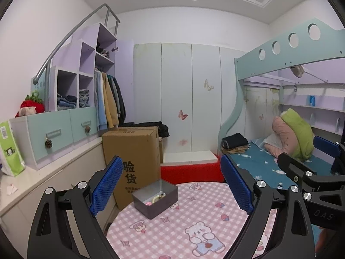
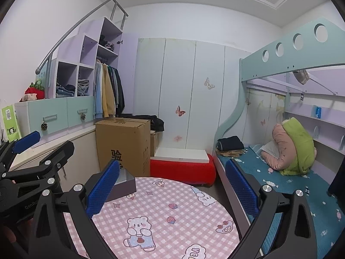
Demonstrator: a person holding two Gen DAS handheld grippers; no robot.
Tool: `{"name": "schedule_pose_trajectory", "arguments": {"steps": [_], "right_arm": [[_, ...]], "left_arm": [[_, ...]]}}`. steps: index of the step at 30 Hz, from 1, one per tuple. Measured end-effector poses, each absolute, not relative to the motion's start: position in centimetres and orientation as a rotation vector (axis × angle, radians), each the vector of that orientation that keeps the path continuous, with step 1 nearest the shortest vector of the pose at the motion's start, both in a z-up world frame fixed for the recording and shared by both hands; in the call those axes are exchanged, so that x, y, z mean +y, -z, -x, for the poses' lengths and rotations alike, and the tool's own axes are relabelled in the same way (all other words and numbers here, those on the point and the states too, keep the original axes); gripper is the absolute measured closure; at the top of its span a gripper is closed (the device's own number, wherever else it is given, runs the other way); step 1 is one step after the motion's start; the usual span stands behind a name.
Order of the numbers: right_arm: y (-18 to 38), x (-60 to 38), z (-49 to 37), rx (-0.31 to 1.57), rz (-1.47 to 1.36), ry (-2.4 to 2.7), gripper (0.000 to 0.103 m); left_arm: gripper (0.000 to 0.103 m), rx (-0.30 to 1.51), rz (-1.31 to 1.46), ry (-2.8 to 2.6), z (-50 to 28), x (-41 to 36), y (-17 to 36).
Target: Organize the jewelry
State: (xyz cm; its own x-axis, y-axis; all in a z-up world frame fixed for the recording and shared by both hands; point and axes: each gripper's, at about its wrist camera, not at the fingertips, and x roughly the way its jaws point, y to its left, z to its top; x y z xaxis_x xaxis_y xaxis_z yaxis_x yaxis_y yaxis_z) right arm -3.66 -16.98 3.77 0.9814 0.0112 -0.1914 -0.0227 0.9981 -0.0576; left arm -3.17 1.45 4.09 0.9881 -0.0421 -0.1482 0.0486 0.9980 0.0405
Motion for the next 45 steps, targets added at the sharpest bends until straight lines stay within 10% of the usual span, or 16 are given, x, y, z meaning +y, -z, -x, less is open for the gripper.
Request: {"name": "schedule_pose_trajectory", "arguments": {"steps": [45], "right_arm": [[-2.4,-16.9,3.2,0.215,0.059,-0.016,0.007]], "left_arm": [[0.014,0.149,-0.046,0.046,2.2,1.6,-3.5]]}}
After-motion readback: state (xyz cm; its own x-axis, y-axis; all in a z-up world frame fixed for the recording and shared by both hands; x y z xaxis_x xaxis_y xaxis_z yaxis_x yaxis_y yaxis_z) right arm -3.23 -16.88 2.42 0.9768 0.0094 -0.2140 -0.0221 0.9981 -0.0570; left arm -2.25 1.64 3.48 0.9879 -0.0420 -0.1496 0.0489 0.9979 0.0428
